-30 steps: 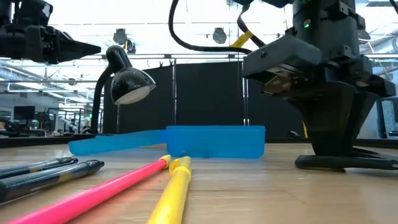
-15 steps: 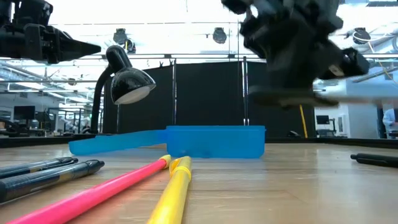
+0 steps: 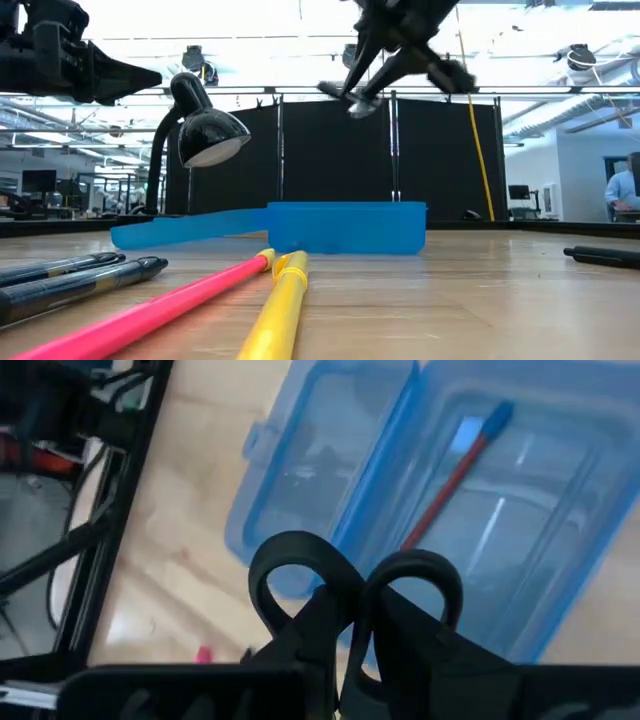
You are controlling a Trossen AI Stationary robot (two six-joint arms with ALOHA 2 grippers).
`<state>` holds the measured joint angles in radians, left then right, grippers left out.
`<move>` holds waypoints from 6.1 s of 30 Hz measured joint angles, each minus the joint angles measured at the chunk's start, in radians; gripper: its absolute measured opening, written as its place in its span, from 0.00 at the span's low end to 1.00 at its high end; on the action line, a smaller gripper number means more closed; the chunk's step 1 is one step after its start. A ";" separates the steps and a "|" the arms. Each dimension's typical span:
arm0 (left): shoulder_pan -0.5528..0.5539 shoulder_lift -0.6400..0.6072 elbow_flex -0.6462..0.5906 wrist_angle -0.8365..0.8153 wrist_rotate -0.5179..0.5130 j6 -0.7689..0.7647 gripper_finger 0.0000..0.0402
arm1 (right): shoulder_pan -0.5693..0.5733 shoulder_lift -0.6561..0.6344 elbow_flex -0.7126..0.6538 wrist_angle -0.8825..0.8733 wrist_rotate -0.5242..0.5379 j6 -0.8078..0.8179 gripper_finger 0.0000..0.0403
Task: Pick & place school supplies into a supply box
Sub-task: Put the black scissors into the blue box, then put the pink pen into the blue box
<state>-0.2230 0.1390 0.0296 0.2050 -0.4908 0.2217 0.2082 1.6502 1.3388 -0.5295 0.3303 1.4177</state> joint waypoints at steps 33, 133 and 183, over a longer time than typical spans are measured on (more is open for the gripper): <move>0.000 0.000 0.000 0.006 -0.007 -0.015 0.10 | -0.312 0.228 0.003 -0.070 -0.282 -0.227 0.01; 0.015 0.059 0.002 -0.186 -0.095 -0.204 0.10 | 0.072 -0.463 -1.207 1.498 0.112 -1.425 0.00; -0.595 1.991 1.731 -1.554 0.383 -2.360 0.67 | 0.073 -0.463 -1.325 1.834 -0.202 -1.559 0.00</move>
<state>-0.8178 2.1299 1.7602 -1.3493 -0.1082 -2.1385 0.2810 1.1870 0.0135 1.3042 0.1284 -0.1415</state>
